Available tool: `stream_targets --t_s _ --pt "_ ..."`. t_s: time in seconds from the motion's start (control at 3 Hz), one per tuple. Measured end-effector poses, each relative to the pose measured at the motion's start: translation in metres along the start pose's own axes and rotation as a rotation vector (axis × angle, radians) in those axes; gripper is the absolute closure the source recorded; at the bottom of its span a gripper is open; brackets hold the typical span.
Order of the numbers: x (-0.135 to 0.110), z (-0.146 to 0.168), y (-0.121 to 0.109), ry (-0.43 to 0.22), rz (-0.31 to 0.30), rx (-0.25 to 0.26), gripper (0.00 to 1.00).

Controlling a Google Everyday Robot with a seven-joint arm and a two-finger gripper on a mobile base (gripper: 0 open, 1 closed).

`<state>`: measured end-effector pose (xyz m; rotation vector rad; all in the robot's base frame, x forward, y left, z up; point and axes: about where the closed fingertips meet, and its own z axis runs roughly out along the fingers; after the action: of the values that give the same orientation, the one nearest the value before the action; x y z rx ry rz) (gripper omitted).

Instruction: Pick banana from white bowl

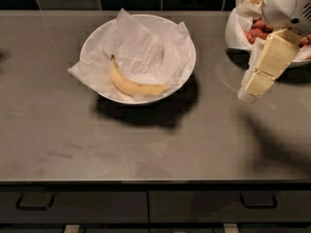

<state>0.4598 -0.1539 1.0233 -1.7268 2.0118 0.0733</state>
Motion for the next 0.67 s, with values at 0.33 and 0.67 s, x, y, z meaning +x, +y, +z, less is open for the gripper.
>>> stream_targets --t_s 0.33,0.67 --pt "-0.0314 0.012 -0.0137 -0.041 -0.031 -0.031 0.0" --pt "-0.0342 0.0111 -0.0148 -0.045 -0.035 -0.025 0.0"
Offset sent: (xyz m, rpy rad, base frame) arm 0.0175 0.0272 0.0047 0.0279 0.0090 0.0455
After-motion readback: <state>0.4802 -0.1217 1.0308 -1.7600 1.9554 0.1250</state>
